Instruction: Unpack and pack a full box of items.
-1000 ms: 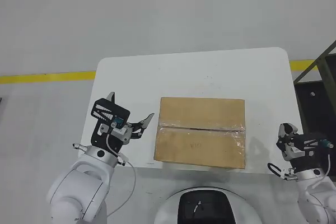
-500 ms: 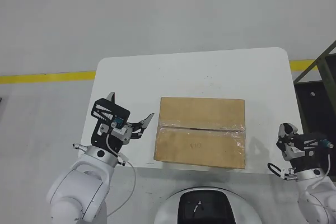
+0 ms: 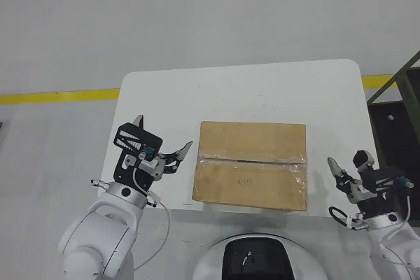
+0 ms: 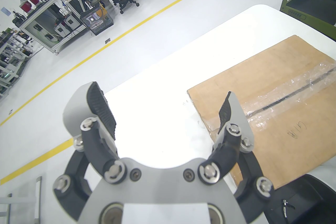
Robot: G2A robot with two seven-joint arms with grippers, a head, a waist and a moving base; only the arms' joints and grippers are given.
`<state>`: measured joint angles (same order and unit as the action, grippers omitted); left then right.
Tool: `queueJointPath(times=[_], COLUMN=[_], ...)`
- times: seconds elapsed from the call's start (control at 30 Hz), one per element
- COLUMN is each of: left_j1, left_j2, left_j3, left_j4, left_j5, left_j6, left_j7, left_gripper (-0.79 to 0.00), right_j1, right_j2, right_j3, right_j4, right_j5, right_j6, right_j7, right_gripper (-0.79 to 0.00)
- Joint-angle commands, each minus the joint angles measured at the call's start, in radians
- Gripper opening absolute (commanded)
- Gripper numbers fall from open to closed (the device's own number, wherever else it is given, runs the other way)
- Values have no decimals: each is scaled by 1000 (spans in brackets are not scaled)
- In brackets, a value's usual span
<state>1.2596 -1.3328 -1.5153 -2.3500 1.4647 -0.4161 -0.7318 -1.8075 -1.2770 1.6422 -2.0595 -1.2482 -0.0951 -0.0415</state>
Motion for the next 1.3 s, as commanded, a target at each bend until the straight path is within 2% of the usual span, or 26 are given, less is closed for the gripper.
queueJointPath(times=[0.0, 0.17, 0.37, 0.8, 0.97, 1.27], left_j1=[0, 0, 0, 0, 0, 0], left_j2=[0, 0, 0, 0, 0, 0], left_j3=[0, 0, 0, 0, 0, 0], left_j4=[0, 0, 0, 0, 0, 0], left_j5=[0, 0, 0, 0, 0, 0], left_j6=[0, 0, 0, 0, 0, 0], left_j7=[0, 0, 0, 0, 0, 0], left_gripper=[0, 0, 0, 0, 0, 0], right_j1=[15, 72, 140, 258, 244, 144], right_j2=[-1, -8, -12, -15, -8, 11], right_j3=[-22, -88, -168, -239, -172, 87], right_j4=[31, 118, 179, 266, 243, 141], right_j5=[-26, -16, -44, -39, 3, 127], right_j6=[10, 25, -8, -103, -118, -123], right_j7=[-4, -28, -11, 6, -17, -59], right_gripper=[-785, -785, -785, -785, -785, -785])
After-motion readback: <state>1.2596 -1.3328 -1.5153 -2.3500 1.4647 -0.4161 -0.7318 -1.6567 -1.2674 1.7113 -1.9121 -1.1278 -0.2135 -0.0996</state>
